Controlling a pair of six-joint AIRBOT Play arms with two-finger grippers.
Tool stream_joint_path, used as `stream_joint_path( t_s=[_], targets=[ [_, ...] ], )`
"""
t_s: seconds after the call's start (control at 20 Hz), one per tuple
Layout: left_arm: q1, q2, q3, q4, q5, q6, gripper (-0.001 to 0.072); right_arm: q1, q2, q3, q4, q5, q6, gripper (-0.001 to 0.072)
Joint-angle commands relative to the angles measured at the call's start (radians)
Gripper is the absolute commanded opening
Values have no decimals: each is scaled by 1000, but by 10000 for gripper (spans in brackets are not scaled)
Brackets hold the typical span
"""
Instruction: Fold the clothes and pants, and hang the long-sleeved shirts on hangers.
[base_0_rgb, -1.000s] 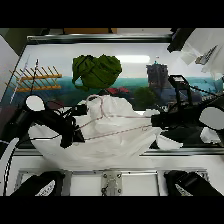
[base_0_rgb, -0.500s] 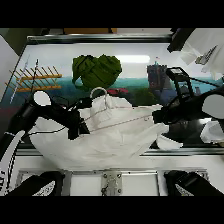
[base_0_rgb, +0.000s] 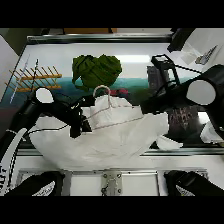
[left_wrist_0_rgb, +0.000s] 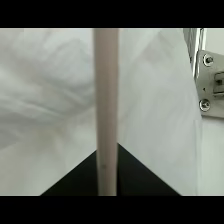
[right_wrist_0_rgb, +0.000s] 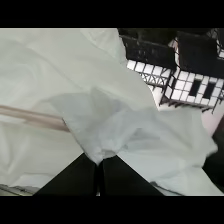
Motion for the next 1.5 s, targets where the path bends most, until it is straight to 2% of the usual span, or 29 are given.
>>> stream_joint_path(
  t_s=[0.0,0.25,0.75,1.35,1.4,1.45],
  targets=[
    [-41,-1,2,0,53,16,13,90,-38,27,14,-58,-1,19],
    [-42,-2,2,-27,85,17,13,188,-101,121,14,-76,-1,19],
    [-42,-2,2,-26,86,17,13,303,-153,164,24,-229,-20,19],
    [-42,-2,2,-26,85,16,13,311,-153,164,34,-202,-20,32],
    [-42,-2,2,-26,85,16,13,311,-152,164,34,-192,-20,45],
    [-42,-2,2,-26,85,16,13,311,-152,164,34,-184,-21,227]
  ],
)
